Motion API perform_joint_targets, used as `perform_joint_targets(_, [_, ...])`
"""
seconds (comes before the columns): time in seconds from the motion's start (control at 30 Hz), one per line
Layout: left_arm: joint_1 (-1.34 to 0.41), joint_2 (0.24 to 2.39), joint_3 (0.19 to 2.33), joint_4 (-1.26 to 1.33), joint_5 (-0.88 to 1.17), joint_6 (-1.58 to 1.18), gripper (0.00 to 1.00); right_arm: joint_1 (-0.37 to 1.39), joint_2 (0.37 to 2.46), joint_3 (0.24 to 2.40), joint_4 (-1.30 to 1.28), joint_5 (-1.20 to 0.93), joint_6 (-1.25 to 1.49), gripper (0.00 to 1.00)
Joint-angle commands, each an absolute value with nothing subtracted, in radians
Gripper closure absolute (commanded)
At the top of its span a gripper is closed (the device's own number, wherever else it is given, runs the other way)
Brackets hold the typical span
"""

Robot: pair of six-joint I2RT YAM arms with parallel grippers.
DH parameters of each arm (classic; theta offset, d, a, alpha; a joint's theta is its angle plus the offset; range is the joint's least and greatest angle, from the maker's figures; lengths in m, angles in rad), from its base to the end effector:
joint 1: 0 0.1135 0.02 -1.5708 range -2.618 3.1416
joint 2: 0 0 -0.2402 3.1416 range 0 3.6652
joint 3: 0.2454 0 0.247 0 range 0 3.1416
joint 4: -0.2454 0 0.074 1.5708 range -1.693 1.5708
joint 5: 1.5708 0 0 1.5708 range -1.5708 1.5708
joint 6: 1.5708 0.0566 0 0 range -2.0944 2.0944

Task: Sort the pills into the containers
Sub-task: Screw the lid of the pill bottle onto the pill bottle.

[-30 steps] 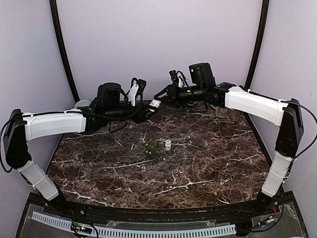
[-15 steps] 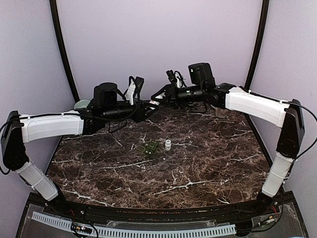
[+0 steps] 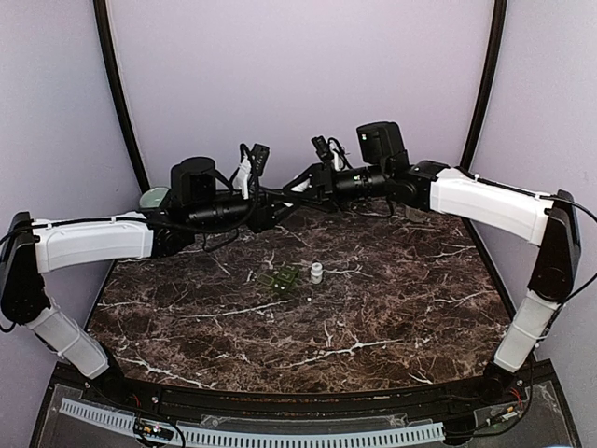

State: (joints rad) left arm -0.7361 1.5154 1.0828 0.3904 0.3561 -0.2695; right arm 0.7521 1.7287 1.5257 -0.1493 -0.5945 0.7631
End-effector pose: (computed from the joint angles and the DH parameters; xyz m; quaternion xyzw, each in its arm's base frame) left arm 0.2656 -0.2673 0.3020 0.2835 0.6629 -0.4402 0.5352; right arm 0.2836 0.3087 0.3195 -0.1633 0.7850 0.5505 0.2324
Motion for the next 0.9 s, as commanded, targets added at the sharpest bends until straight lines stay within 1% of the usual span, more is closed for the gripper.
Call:
perform_joint_targets(0.0, [-0.724,1.436,1.067,0.501,0.341,-0.286,0.82,0.77,1.681,1.485,-0.164,-0.619,0.742,0.55])
perform_joint_targets(0.37, [-0.713,1.416,1.046,0.5,0.345,-0.29,0.82,0.765,1.635,1.455,-0.167,-0.624,0.728,0.53])
perform_joint_targets(0.6, [-0.703,1.41,1.042,0.498,0.354,-0.294,0.82,0.765,1.61,1.449,-0.225,-0.645,0.675,0.52])
perform_joint_targets(0.77, [-0.691,1.411,1.045,0.49,0.39,-0.299,0.82,0.763,1.566,1.438,-0.244,-0.642,0.617,0.51])
perform_joint_targets(0.87, [-0.681,1.417,1.046,0.492,0.436,-0.318,0.82,0.756,1.535,1.425,-0.211,-0.641,0.592,0.51])
